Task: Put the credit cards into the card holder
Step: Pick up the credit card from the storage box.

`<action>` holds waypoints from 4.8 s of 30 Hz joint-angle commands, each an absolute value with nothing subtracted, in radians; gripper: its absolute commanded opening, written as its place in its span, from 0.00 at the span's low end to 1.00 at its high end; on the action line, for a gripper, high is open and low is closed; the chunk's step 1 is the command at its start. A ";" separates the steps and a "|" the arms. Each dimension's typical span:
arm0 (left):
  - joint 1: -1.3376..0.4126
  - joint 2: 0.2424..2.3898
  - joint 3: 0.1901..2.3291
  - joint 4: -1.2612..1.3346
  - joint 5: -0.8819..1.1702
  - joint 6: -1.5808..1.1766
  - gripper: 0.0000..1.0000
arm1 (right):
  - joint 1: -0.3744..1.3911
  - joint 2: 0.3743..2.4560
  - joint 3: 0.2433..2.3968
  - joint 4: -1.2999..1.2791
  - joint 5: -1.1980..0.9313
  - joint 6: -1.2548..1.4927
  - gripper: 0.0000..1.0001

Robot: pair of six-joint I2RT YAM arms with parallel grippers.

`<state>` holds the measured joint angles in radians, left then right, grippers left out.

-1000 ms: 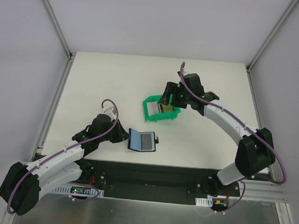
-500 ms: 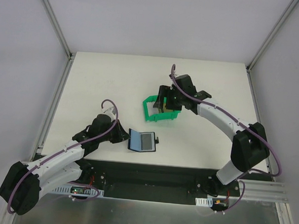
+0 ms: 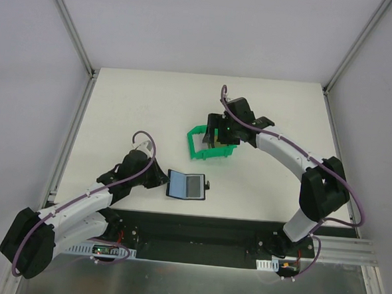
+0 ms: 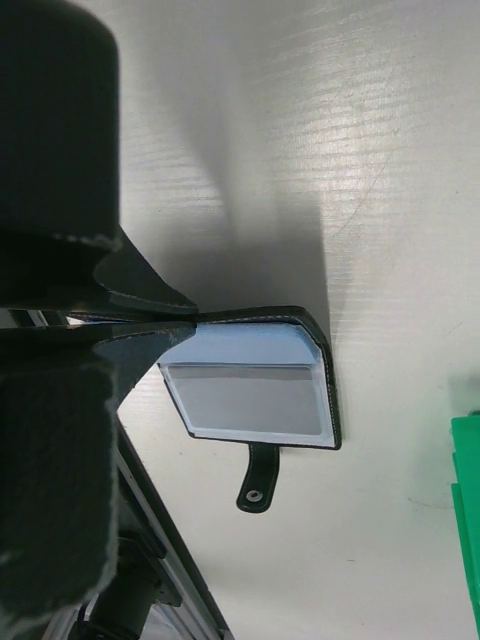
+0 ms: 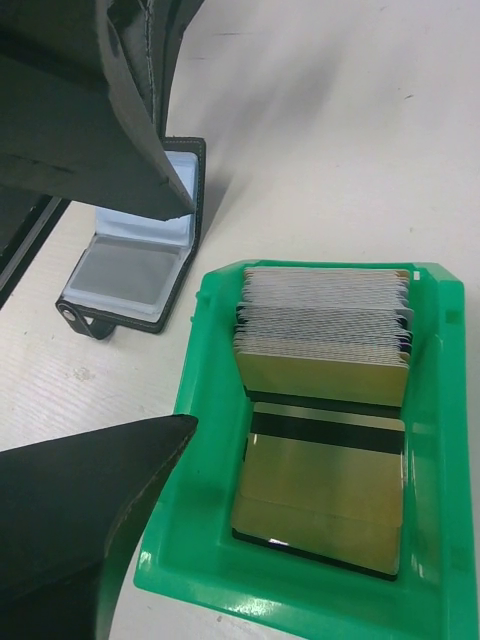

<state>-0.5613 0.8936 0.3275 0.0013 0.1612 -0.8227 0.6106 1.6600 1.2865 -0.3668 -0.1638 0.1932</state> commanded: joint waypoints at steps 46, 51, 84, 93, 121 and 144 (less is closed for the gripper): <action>-0.554 0.842 0.305 0.023 0.120 -0.830 0.00 | 0.578 1.715 1.488 -0.499 -0.153 0.129 0.86; -0.554 0.850 0.314 0.021 0.129 -0.819 0.00 | 0.587 1.773 1.520 -0.506 -0.199 0.141 0.86; -0.554 0.885 0.331 0.006 0.141 -0.804 0.00 | 0.637 2.003 1.565 -0.368 -0.227 0.224 0.88; -0.555 0.911 0.350 0.008 0.149 -0.795 0.00 | 0.637 1.991 1.555 -0.362 -0.252 0.232 0.78; -0.554 0.939 0.351 0.023 0.160 -0.788 0.00 | 0.637 1.956 1.542 -0.373 -0.235 0.236 0.40; -0.554 0.946 0.334 0.026 0.161 -0.784 0.00 | 0.618 1.919 1.586 -0.449 -0.130 0.173 0.07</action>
